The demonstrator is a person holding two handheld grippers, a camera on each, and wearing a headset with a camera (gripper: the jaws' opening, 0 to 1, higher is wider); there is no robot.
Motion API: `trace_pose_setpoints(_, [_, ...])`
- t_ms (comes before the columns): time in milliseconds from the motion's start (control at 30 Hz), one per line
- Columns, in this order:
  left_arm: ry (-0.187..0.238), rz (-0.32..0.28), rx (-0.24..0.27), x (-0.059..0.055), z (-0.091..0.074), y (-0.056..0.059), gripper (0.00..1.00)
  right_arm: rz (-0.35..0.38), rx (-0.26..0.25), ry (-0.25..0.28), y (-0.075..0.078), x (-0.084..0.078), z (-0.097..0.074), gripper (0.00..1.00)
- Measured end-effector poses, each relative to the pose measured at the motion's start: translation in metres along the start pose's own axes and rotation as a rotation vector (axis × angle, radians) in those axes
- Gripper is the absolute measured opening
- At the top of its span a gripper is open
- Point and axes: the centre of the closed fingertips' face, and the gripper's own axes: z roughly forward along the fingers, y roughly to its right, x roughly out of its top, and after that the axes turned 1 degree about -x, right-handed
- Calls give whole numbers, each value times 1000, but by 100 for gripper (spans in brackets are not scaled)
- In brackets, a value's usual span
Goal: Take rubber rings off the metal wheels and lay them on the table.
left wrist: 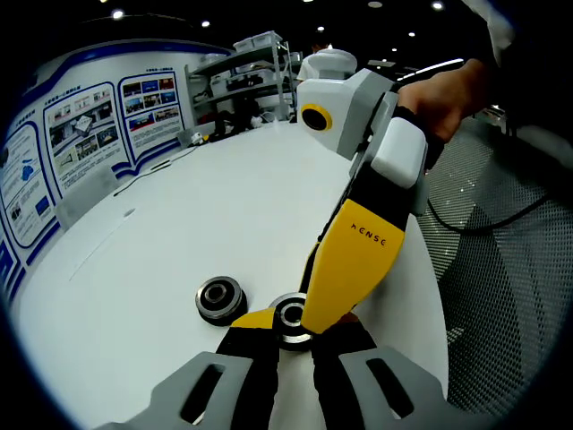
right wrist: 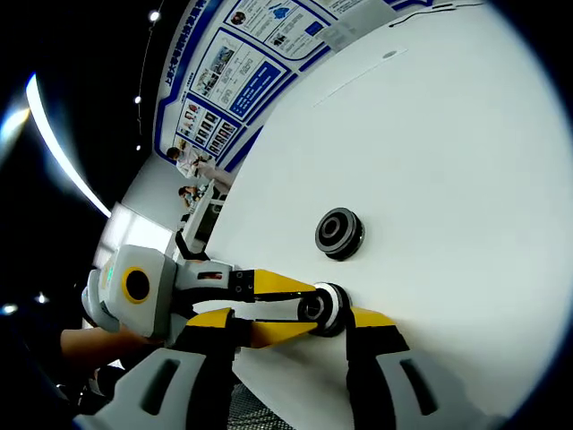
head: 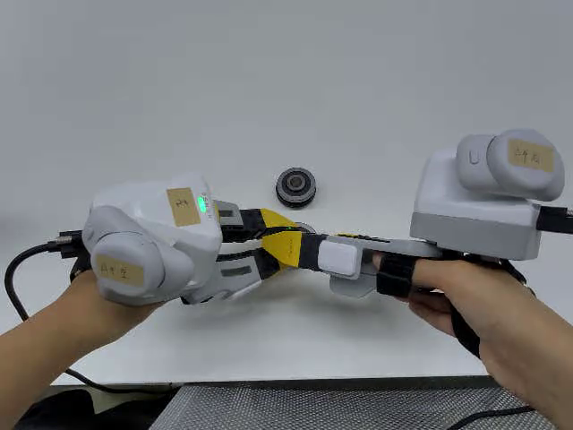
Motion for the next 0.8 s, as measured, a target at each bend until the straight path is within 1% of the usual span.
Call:
trace_pose_setpoints(200, [0, 2, -2, 0, 0, 0, 12, 10, -7, -15, 0, -4, -1, 50])
trace_pose_setpoints(367, [-1, 1, -2, -1, 0, -1, 12, 36, -7, -3, 0, -4, -1, 51])
trace_pose_setpoints(533, [1, -6, 4, -1, 0, -2, 12, 23, -10, 25, 2, 0, 0, 50])
trace_pose_setpoints(667, [0, -3, 3, 0, 0, -1, 12, 17, -4, 20, 1, 0, 0, 51])
trace_pose_setpoints(800, [-2, 1, 3, 0, 0, -1, 12, 23, 0, -11, -2, -4, -1, 51])
